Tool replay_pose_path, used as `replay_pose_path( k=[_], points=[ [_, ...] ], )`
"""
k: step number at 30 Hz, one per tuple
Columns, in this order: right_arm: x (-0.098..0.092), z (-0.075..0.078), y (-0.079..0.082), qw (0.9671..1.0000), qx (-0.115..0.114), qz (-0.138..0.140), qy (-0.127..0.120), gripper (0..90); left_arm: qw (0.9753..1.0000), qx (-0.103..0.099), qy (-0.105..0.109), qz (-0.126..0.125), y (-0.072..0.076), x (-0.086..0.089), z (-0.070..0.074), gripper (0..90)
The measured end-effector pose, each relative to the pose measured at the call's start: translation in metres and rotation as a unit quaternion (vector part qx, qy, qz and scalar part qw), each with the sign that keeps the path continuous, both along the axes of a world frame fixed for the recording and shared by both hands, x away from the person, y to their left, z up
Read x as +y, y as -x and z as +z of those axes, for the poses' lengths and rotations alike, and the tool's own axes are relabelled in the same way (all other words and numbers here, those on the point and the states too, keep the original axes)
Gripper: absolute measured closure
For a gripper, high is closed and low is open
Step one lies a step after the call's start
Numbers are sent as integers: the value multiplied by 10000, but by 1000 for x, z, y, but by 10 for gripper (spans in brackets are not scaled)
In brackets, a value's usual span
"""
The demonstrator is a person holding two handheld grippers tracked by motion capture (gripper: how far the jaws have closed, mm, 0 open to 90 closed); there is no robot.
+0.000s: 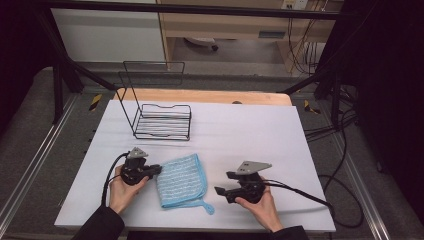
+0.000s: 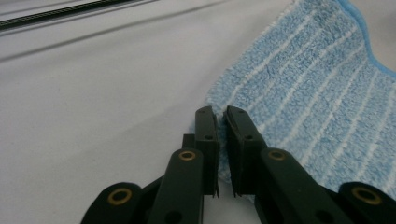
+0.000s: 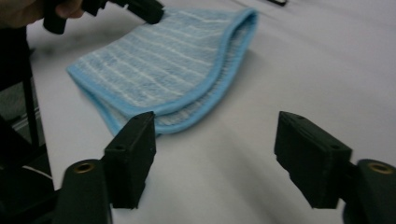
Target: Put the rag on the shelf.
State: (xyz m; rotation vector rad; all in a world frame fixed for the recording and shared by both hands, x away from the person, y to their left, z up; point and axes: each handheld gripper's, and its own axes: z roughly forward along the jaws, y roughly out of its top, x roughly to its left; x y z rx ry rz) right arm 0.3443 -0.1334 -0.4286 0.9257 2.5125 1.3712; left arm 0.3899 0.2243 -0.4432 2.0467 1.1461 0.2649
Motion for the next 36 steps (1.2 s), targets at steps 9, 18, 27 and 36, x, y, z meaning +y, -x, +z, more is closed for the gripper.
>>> replay_pose_path(
  k=[9,18,27,36],
  points=[
    [45,-13,3,9973,-42,646,357,539,10000,-18,-5,18,0,-2,-1,854],
    [58,-24,0,9955,-142,787,500,572,10000,10,53,58,-1,-1,-2,854],
    [59,-26,-4,9949,-128,850,527,606,9999,40,107,71,-1,0,-2,854],
    [58,-28,-5,9948,-195,783,617,726,9998,49,139,103,-1,0,-2,854]
  ],
)
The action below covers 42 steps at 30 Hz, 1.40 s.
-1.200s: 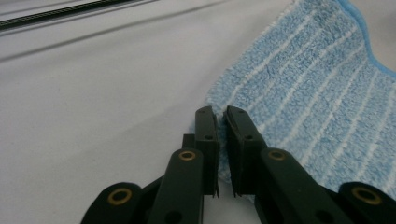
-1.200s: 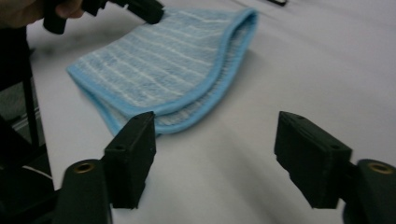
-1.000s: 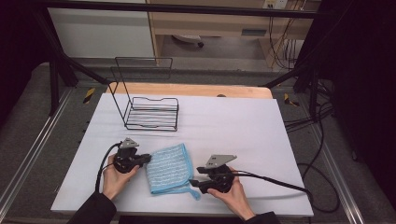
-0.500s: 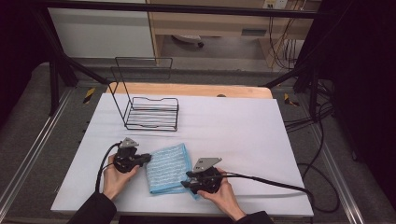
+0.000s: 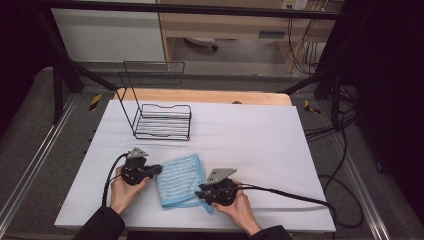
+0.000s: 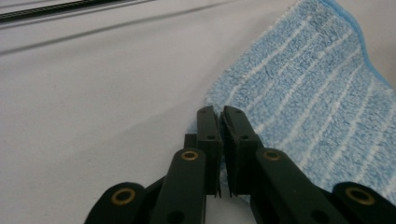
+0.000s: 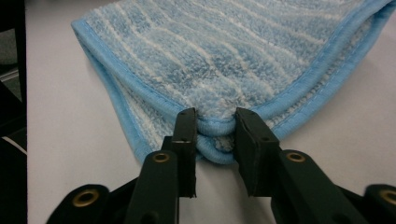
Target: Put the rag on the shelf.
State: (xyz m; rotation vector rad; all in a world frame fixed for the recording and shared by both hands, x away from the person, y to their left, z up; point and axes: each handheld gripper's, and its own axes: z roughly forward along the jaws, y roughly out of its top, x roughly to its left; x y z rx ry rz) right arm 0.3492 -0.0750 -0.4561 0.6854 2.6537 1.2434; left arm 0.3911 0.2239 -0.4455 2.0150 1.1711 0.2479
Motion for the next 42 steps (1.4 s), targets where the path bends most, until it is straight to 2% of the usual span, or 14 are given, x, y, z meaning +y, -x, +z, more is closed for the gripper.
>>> replay_pose_path(
  k=[6,12,14,18,23,25,27,31,35,40,41,42],
  points=[
    [-1,4,-4,9998,199,-32,-43,792,10000,15,41,-13,0,1,0,854],
    [-2,7,-4,9996,255,-57,-80,815,10000,21,52,-24,0,2,0,855],
    [-2,9,-3,9993,351,-62,-145,820,10000,-8,55,-26,0,2,1,855],
    [2,16,2,9990,388,76,-219,823,9999,-49,106,-28,0,3,2,855],
    [7,12,3,9995,255,103,-152,808,9999,-80,78,-19,0,3,3,855],
    [6,10,2,10000,-27,53,-31,778,10000,-63,66,-6,0,3,2,855],
    [5,8,0,9999,-143,11,59,725,10000,-34,46,-4,0,3,1,855],
    [0,5,-4,10000,-68,-9,44,645,10000,-34,38,-5,0,3,1,855],
    [-1,2,-5,10000,-52,52,30,616,10000,-27,40,-9,-1,3,1,855],
    [-3,1,-7,9996,-126,198,137,652,10000,-24,45,-13,-1,3,0,855],
    [-3,1,-7,9994,-201,232,174,720,10000,-23,44,-15,0,3,0,855],
    [-3,1,-7,9994,-210,212,171,750,10000,-21,48,-20,0,2,0,855]
  ],
)
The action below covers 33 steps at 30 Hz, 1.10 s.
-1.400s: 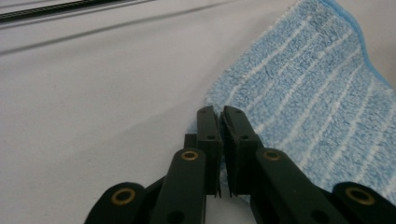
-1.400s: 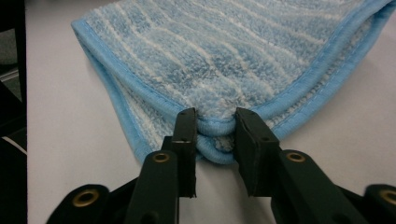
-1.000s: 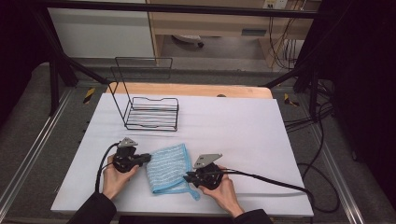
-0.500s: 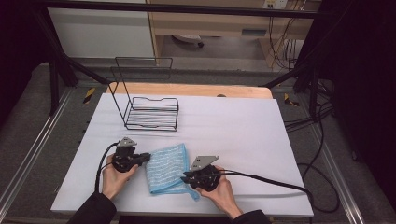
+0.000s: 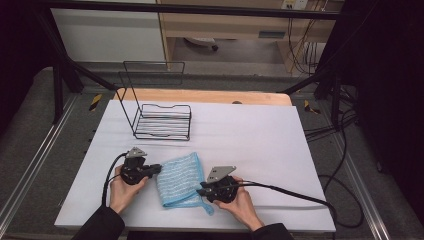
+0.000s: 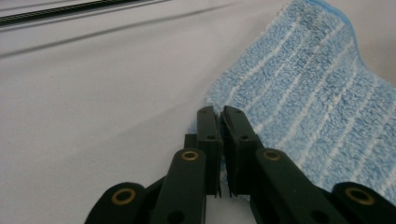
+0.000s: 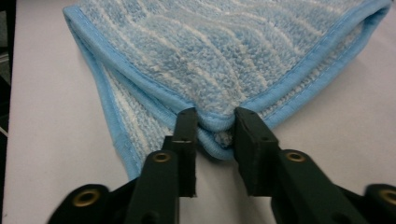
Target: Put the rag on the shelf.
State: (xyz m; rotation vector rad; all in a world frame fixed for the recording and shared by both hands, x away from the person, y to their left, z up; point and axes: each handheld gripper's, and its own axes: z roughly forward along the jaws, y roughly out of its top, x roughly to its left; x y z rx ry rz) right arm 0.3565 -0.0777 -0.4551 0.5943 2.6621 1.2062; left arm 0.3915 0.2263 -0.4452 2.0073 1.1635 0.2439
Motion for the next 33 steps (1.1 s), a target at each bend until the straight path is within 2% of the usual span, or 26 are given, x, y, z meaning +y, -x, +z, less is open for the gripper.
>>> replay_pose_path(
  k=[4,6,8,11,14,15,16,18,20,22,25,27,28,29,30,32,33],
  points=[
    [0,1,0,10000,48,-51,-9,791,10000,-14,37,-7,0,1,1,856],
    [-1,7,1,9999,87,-97,-13,812,10000,-23,77,-18,0,2,2,857],
    [-2,15,4,9998,120,-81,-142,814,9999,-30,95,-23,0,2,2,857],
    [2,24,12,9995,235,30,-218,817,9999,-30,133,-18,0,2,2,857],
    [7,22,17,9988,420,125,-221,818,9999,-29,115,-27,0,2,3,857],
    [9,19,19,9993,341,101,-118,817,10000,-25,86,-15,0,1,2,857],
    [9,18,18,9994,324,60,-79,812,10000,-13,85,-3,0,1,1,857],
    [7,14,14,9998,132,-94,-71,793,10000,-19,81,5,0,1,1,857],
    [6,12,12,9998,210,-49,-47,763,10000,-37,73,10,0,1,1,856],
    [4,14,11,9995,261,-1,-181,669,10000,-51,37,7,0,1,1,854],
    [-3,26,6,9983,151,-236,-518,517,10000,-58,19,-12,1,0,1,854],
    [-9,30,-1,9958,151,-512,-740,497,10000,-62,7,-12,1,0,1,854],
    [-9,30,-1,9958,151,-512,-740,497,10000,-68,4,-13,1,0,1,855],
    [-11,27,-8,9938,241,-842,-685,491,10000,-75,-6,-16,1,0,1,855],
    [-10,23,-13,9935,281,-941,-574,488,10000,-69,6,-12,1,0,1,856],
    [-8,18,-17,9926,364,-1041,-516,474,9999,-98,-15,-21,1,0,0,856],
    [-3,11,-28,9900,527,-1138,-645,462,9999,-111,-25,-30,1,0,1,857]
  ],
)
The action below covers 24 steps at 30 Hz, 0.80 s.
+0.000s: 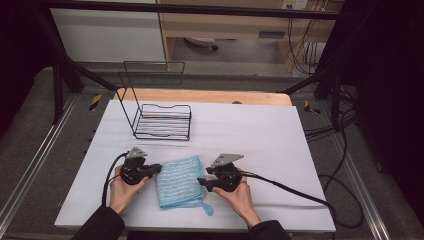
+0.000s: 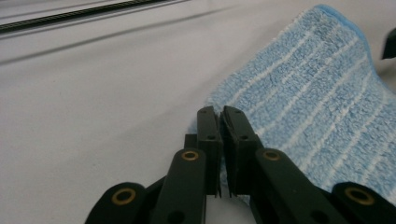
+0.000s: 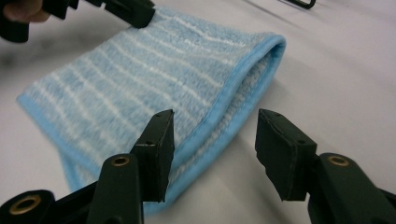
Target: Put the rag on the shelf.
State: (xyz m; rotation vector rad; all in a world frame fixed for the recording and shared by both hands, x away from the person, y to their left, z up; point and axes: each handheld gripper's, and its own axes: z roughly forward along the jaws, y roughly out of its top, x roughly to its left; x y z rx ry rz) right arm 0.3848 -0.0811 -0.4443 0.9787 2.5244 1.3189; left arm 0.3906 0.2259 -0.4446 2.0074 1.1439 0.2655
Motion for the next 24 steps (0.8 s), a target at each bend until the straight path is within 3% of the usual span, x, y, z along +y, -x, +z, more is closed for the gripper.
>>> replay_pose_path(
  k=[5,6,9,10,11,12,13,14,15,18,20,24],
  points=[
    [5,6,-23,9989,-148,-348,-274,396,10000,-21,-17,-32,0,0,0,858],
    [11,7,-34,9988,-113,-393,-277,376,10000,-26,-25,-37,0,0,0,858],
    [17,4,-44,9991,-69,-379,-170,391,10000,-29,-36,-58,0,0,0,858],
    [22,-2,-52,9994,72,-302,-135,417,10000,-30,-34,-60,0,0,0,858],
    [22,-2,-52,9994,72,-302,-135,417,10000,-30,-31,-62,0,0,0,858],
    [28,-9,-56,9995,254,-167,-21,442,10000,-32,-35,-66,0,0,0,858],
    [28,-9,-56,9995,254,-167,-21,442,10000,-32,-34,-71,0,1,0,858],
    [29,-13,-57,9994,336,-77,-12,461,10000,-29,-27,-72,0,1,0,858],
    [29,-13,-56,9993,370,-16,-59,552,10000,-17,-8,-67,0,1,0,859],
    [30,-13,-54,9988,479,43,-85,596,10000,-25,-19,-68,0,1,0,858],
    [30,-13,-50,9974,692,171,-115,722,10000,-24,-25,-71,0,1,0,858],
    [30,-11,-48,9970,735,194,-136,806,10000,2,22,-55,0,1,0,858]
  ],
)
